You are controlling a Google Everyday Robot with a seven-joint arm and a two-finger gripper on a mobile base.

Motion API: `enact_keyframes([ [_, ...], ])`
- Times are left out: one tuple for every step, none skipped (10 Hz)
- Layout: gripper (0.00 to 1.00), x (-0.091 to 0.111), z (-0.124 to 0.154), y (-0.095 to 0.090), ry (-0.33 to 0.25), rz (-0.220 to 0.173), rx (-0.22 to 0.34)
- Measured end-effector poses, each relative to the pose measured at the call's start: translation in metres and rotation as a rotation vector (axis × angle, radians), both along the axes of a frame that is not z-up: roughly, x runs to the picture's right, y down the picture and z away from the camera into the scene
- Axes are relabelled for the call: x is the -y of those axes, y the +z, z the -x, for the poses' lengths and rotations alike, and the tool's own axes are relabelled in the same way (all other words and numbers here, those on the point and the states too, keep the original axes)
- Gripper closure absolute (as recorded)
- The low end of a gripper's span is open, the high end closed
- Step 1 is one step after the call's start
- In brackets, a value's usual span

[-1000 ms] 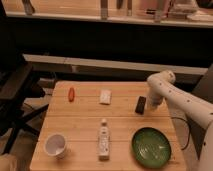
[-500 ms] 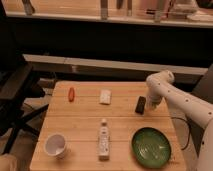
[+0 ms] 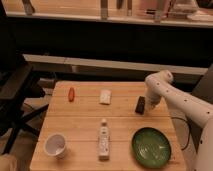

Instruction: Push the eraser across the table

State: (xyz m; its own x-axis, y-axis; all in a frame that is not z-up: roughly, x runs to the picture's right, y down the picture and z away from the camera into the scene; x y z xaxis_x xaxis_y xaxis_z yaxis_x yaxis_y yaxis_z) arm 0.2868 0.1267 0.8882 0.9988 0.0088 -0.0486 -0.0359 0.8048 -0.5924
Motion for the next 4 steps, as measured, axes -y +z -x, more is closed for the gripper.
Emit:
enact_keyframes([
  [1.00,-0.0002,0.0009,0.0010,-0.003,-0.001,0.002],
  [1.00,0.0001,0.0026,0.0016,-0.008,-0.003,0.004],
  [1.00,0.0003,0.0058,0.0026,-0.014,-0.004,0.009],
  [1.00,0.0007,0.0077,0.0033,-0.019,-0.005,0.012],
])
